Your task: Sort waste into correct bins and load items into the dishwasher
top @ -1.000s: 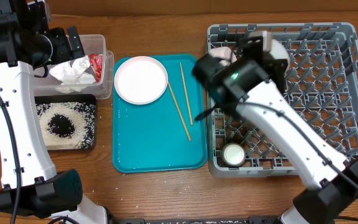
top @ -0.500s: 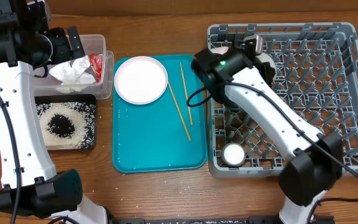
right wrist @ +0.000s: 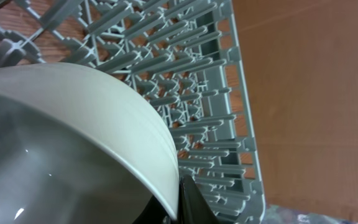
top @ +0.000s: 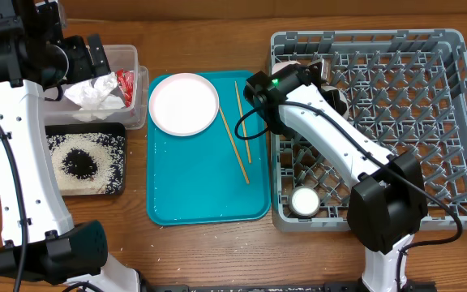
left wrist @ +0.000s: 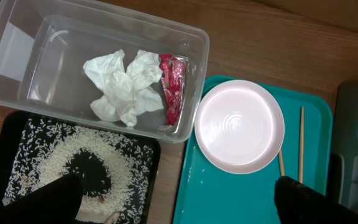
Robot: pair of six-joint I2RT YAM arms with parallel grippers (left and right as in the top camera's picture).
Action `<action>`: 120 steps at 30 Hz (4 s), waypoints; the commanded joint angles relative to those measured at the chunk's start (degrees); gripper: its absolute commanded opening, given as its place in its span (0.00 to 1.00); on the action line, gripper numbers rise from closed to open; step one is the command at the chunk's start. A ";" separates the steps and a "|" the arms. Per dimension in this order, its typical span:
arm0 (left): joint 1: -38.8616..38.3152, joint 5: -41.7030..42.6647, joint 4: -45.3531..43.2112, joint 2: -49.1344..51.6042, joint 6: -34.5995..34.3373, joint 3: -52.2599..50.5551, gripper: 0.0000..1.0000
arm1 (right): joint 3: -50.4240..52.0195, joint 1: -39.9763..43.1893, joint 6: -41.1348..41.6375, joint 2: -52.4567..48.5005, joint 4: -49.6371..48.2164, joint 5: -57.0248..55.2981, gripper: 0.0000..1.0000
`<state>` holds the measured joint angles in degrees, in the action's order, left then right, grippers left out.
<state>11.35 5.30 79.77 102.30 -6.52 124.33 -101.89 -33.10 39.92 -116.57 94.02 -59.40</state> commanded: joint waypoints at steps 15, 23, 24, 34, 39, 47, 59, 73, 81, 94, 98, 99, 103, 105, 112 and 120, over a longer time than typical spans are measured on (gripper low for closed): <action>0.15 -0.42 -0.09 0.46 -0.79 0.92 1.00 | -0.11 -0.31 0.81 0.07 -0.22 5.70 0.04; 0.15 -0.42 -0.09 0.46 -0.79 0.92 1.00 | -0.11 -0.33 0.83 0.07 1.92 -0.07 0.04; 0.15 -0.42 -0.09 0.46 -0.79 0.92 1.00 | -0.11 -0.33 0.85 0.07 2.45 -1.38 0.04; -0.02 -0.42 -0.07 0.46 -0.79 0.92 1.00 | -0.11 -0.42 2.47 0.07 3.08 -3.17 0.04; -0.28 -0.42 -0.09 0.46 -0.79 0.92 1.00 | -0.11 -0.42 3.65 0.07 2.56 -4.04 0.04; 0.02 -0.42 -0.09 0.46 -0.79 0.92 1.00 | -0.13 -0.39 7.56 0.22 3.10 -10.60 0.04; -0.39 -0.44 -0.09 0.46 -0.79 0.92 1.00 | -0.07 -0.33 8.66 2.14 3.10 -26.03 0.04; -0.46 -0.42 -0.09 0.46 -0.79 0.92 1.00 | 9.27 -2.08 11.82 2.12 3.10 -30.73 0.04; -0.55 -0.42 -0.09 0.46 -0.79 0.92 1.00 | 12.68 -6.56 12.70 2.08 2.64 -30.56 0.04; -0.55 -0.42 -0.09 0.46 -0.79 0.92 1.00 | 12.70 -8.72 12.68 -1.22 0.55 -26.14 0.04; -0.50 -0.42 -0.09 0.46 -0.79 0.92 1.00 | 12.70 -9.88 12.68 -1.22 0.09 -23.61 0.04; -0.50 -0.42 -0.09 0.46 -0.79 0.92 1.00 | 12.70 -9.92 12.68 -1.22 0.11 -23.02 0.04; -0.50 -0.42 -0.09 0.46 -0.79 0.92 1.00 | 12.96 -9.92 12.68 -1.75 0.11 -20.83 0.04; -0.50 -0.42 -0.07 0.46 -0.79 0.92 1.00 | 13.77 -9.92 12.68 -2.05 -0.15 -20.46 0.04; -0.50 -0.42 -0.09 0.46 -0.79 0.92 1.00 | 17.27 -9.92 12.66 -2.19 -1.99 -20.17 0.04; -0.50 -0.42 -0.07 0.48 -0.79 0.92 1.00 | 17.25 -11.72 12.61 -2.19 -1.97 -20.17 0.44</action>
<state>11.25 5.28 79.75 102.30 -6.52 124.33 -84.90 -43.48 52.34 -118.15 92.14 -79.64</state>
